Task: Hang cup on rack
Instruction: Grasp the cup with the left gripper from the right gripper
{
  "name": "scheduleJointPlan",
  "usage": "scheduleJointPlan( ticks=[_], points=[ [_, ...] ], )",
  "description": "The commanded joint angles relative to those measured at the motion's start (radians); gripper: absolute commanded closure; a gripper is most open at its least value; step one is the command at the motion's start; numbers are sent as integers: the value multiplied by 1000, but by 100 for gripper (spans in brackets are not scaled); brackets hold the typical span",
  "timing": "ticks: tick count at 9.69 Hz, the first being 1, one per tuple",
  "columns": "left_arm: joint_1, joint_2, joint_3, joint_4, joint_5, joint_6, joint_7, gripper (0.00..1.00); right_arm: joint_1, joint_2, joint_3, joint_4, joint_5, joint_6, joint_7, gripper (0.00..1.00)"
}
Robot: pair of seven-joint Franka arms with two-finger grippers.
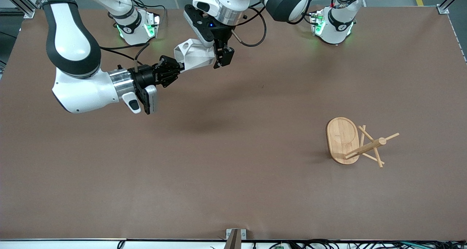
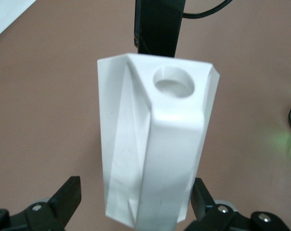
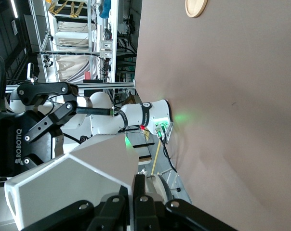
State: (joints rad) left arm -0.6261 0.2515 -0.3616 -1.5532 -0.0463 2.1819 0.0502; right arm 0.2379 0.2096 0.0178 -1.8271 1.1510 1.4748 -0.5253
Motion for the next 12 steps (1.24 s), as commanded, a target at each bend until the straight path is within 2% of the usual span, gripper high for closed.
scheduleJointPlan(
  ticks=[1,3,4,5,6,8,9,10,11,12],
  points=[
    [-7,32,0,5,28,15,13,0,0,-1,13,0,42,-8,-4,99],
    [-7,35,0,5,28,18,13,2,4,-1,14,2,62,-4,-4,99],
    [-7,35,0,7,29,18,14,6,1,-3,33,2,62,14,2,99],
    [-7,37,0,7,29,18,20,15,3,-3,37,3,65,25,4,99],
    [-7,37,0,7,29,18,23,32,3,-1,39,2,65,27,4,99],
    [-6,37,0,7,29,18,25,82,3,-3,39,2,65,27,4,99],
    [-4,35,1,7,31,18,19,97,3,-3,39,3,65,27,4,98],
    [-1,34,1,9,29,18,10,99,0,-3,39,3,68,21,10,69],
    [2,34,9,36,29,7,-4,100,-3,-4,39,5,68,18,27,1],
    [14,34,15,35,31,0,-9,100,-6,-4,37,14,68,18,47,0]
  ],
)
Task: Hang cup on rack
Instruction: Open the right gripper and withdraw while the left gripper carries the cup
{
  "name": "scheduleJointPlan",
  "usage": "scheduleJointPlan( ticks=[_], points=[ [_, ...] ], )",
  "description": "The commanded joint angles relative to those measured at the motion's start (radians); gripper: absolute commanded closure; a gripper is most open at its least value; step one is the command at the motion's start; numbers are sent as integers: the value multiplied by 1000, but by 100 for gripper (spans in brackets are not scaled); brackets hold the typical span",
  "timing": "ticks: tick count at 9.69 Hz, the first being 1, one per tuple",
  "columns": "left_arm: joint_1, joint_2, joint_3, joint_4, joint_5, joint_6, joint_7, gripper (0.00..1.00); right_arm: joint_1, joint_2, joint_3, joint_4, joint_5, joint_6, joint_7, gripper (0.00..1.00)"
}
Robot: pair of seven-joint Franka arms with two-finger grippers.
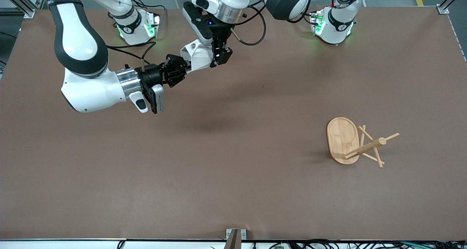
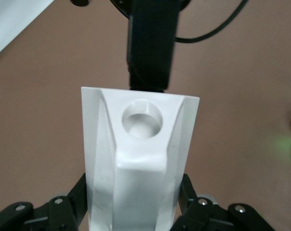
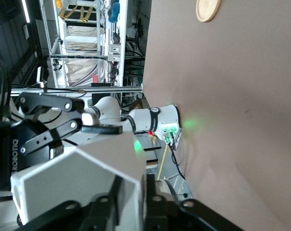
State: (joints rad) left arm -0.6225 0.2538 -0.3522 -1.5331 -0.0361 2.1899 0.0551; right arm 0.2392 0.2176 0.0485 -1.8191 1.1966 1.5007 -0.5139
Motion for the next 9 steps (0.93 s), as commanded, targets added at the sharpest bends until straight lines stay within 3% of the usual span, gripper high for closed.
scheduleJointPlan(
  ticks=[1,3,7,9],
  points=[
    [36,30,7,16,21,-19,-24,100,-14,-14,5,33,20,-7,44,0],
    [81,21,7,19,33,-38,-86,100,-24,-14,-7,73,-23,9,43,0],
    [174,18,7,27,44,-38,-173,100,-49,-21,-50,103,-136,168,43,0],
    [217,16,9,27,42,-38,-184,100,-64,-40,-58,92,-327,321,48,0]
  ],
)
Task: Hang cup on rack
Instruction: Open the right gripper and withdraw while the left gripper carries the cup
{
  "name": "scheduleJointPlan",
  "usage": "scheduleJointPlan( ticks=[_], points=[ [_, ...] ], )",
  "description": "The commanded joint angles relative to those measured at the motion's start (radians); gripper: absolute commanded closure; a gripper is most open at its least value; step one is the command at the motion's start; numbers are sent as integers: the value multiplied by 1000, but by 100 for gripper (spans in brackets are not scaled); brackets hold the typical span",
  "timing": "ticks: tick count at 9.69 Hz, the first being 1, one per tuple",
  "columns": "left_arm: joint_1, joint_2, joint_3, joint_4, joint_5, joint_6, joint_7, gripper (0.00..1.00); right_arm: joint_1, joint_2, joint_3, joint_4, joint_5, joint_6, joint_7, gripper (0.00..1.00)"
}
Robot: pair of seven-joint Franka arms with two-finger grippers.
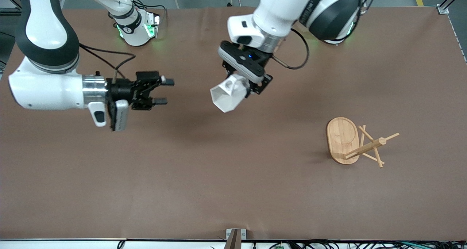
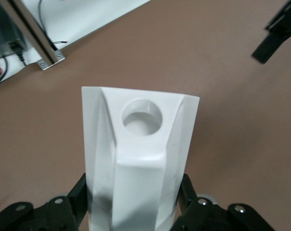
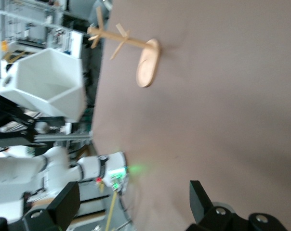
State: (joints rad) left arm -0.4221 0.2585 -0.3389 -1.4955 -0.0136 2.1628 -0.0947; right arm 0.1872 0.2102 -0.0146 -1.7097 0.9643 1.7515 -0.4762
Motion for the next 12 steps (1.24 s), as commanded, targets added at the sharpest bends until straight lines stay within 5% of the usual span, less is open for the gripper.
scheduleJointPlan(
  ticks=[1,6,9,12],
  points=[
    [47,11,-8,-9,21,-12,-42,100,-37,-63,7,-34,-210,133,14,0],
    [158,-24,-12,-17,8,-69,-177,100,-124,-205,-7,4,-721,70,297,0],
    [197,-91,-6,-134,-61,-133,-184,100,-127,-221,-18,167,-890,-175,332,0],
    [275,-178,-6,-271,-124,-135,-168,100,-152,-218,-47,255,-920,-282,317,0]
  ],
)
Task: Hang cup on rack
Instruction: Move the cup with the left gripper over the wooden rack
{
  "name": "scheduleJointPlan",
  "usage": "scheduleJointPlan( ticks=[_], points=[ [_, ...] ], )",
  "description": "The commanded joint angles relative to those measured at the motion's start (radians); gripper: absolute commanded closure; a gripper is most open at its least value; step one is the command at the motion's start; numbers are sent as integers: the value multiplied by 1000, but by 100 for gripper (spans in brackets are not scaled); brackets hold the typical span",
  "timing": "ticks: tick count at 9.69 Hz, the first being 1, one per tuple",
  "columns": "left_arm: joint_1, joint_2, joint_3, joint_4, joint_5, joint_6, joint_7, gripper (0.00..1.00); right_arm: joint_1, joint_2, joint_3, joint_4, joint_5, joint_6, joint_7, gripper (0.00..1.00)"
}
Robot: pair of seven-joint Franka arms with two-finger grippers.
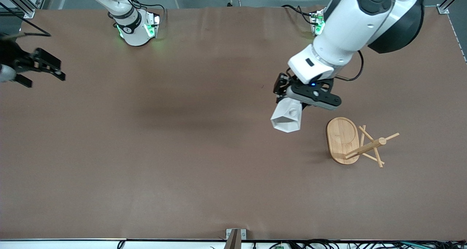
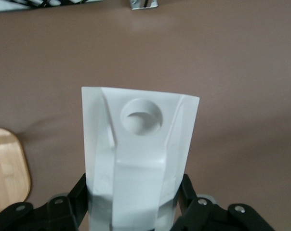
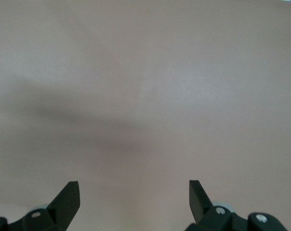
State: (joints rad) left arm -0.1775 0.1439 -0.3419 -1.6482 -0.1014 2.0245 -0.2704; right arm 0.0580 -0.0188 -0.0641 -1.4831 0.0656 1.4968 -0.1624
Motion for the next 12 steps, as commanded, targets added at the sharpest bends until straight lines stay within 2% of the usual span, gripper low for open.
scheduleJointPlan(
  ticks=[1,3,6,9,12],
  points=[
    [42,-85,9,-166,-38,3,35,100,-35,5,1,26,-21,-55,-2,0],
    [47,-89,55,-218,-66,3,100,100,-81,-13,13,-18,-21,-6,39,0],
    [61,-78,147,-281,-122,14,294,100,-83,-18,13,-65,-44,13,134,0],
    [69,-69,204,-344,-123,78,438,100,-63,-12,13,-69,-69,49,142,0],
    [73,-47,230,-351,-123,86,514,100,-69,-12,10,-68,-50,54,144,0]
  ],
)
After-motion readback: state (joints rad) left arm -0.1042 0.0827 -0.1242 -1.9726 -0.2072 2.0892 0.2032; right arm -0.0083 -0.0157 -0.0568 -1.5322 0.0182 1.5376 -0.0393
